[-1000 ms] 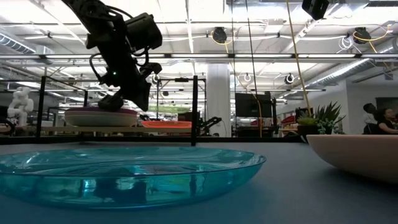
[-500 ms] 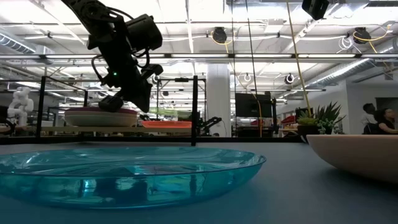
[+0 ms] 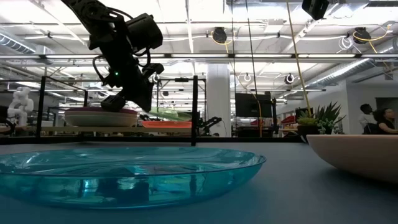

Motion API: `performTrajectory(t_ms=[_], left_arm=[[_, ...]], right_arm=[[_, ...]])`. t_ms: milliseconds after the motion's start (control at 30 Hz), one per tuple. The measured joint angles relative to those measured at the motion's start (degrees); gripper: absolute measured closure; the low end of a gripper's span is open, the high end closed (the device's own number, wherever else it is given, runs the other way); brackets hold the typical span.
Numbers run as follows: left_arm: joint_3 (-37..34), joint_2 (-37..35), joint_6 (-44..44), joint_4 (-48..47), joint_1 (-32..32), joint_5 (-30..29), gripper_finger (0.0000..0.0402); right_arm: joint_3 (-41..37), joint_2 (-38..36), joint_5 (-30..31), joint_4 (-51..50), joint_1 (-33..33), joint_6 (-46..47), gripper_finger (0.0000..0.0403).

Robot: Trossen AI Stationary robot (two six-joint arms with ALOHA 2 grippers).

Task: Place and stack plates onto a shelf
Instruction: Stack the green plate on top of the pink plate on the shelf

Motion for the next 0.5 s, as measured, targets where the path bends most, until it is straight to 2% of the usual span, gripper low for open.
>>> performTrajectory(t_ms=[267,500], left_arm=[[0.0,0.0,2.3,0.5,0.0,1.1,0.0364],[0.0,0.0,2.3,1.0,0.0,1.5,0.0310]], right_arm=[[0.0,0.0,0.0,0.0,0.0,0.0,0.0403],[0.0,0.0,0.0,0.0,0.0,0.0,0.0403]])
